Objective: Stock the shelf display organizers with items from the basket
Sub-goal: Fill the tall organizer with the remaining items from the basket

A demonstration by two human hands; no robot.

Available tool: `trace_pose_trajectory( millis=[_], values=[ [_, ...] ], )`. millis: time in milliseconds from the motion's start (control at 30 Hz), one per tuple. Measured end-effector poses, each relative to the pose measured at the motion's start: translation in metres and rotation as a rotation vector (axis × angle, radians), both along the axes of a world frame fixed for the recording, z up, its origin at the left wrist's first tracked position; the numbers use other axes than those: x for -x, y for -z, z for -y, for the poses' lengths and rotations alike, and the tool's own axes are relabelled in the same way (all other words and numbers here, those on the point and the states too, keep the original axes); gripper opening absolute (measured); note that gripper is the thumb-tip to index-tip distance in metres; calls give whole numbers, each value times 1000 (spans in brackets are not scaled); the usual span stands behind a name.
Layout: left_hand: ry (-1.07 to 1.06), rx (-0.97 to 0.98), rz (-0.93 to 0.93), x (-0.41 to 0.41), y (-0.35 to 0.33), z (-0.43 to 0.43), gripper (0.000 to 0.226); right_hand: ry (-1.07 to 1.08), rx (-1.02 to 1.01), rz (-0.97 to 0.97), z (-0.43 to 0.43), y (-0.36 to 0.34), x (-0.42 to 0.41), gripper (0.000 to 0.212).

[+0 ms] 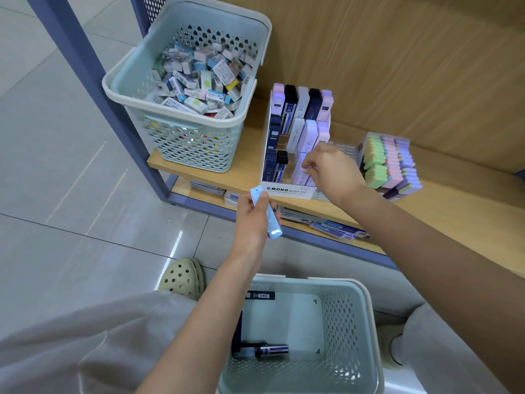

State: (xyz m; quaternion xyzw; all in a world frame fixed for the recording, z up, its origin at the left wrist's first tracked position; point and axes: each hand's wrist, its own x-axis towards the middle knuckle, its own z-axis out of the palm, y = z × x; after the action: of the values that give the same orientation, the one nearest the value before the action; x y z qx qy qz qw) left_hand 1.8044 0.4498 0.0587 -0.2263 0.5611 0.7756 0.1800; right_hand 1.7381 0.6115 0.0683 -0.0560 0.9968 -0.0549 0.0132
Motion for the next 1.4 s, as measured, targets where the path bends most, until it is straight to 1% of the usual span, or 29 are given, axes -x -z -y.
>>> trace_pose_trajectory(
  millis=[67, 100, 133, 167, 233, 267, 333, 367, 433, 500, 567, 633, 733, 767, 833, 867, 967, 1033, 1133, 1200, 1300, 1400],
  values=[
    [7, 28, -9, 0, 0, 0, 5, -29, -106, -25, 1, 2, -4, 24],
    [10, 44, -21, -1, -1, 1, 3, -47, -132, -41, 2, 3, -7, 27],
    [11, 59, -41, -1, -1, 1, 3, -60, -106, -59, 4, 4, -12, 28],
    [12, 70, -61, -2, -2, 1, 6, -43, -8, -73, 9, 2, -20, 26],
    [9, 75, -89, -4, -2, 1, 7, 40, 309, -34, 23, -1, -42, 24],
    [5, 70, -95, -5, -2, 1, 6, 75, 439, 45, 30, -3, -54, 24],
    [-9, 38, -93, -6, -2, -1, 3, 126, 609, 257, 42, -3, -79, 26],
    [-8, 27, -97, -7, -1, -2, 6, 149, 692, 340, 45, -1, -88, 24],
    [16, 32, -110, -9, -2, -5, 8, 202, 836, 405, 47, 1, -100, 15],
    [39, 47, -134, -11, -3, -8, 10, 269, 942, 406, 46, -1, -103, 6],
    [50, 51, -174, -11, -5, -10, 9, 331, 1030, 379, 41, -4, -103, 8],
    [45, 58, -217, -9, -8, -11, 8, 379, 1109, 325, 33, -8, -102, 12],
    [57, 54, -226, -4, -11, -11, 4, 437, 1199, 215, 22, -19, -92, 4],
    [65, 64, -210, -3, -12, -10, 7, 446, 1206, 171, 18, -25, -86, 4],
    [70, 96, -202, 0, -10, -8, 19, 427, 1161, 58, 9, -37, -71, 9],
    [70, 120, -217, 1, -8, -7, 24, 402, 1099, -7, 5, -41, -62, 11],
    [71, 147, -274, 3, -6, -3, 27, 299, 814, -159, -2, -46, -35, 8],
    [90, 141, -274, 5, -4, -1, 28, 206, 599, -209, -2, -45, -18, 16],
    [115, 144, -290, 6, 0, 1, 29, 113, 405, -203, 2, -41, 1, 22],
    [100, 157, -282, 6, 2, 2, 23, 92, 323, -148, 4, -36, 9, 26],
    [52, 139, -215, 8, 4, 1, 12, 34, 191, -62, 10, -27, 17, 30],
    [35, 126, -188, 10, 6, 1, 17, 29, 114, -2, 14, -18, 20, 30]
  ],
)
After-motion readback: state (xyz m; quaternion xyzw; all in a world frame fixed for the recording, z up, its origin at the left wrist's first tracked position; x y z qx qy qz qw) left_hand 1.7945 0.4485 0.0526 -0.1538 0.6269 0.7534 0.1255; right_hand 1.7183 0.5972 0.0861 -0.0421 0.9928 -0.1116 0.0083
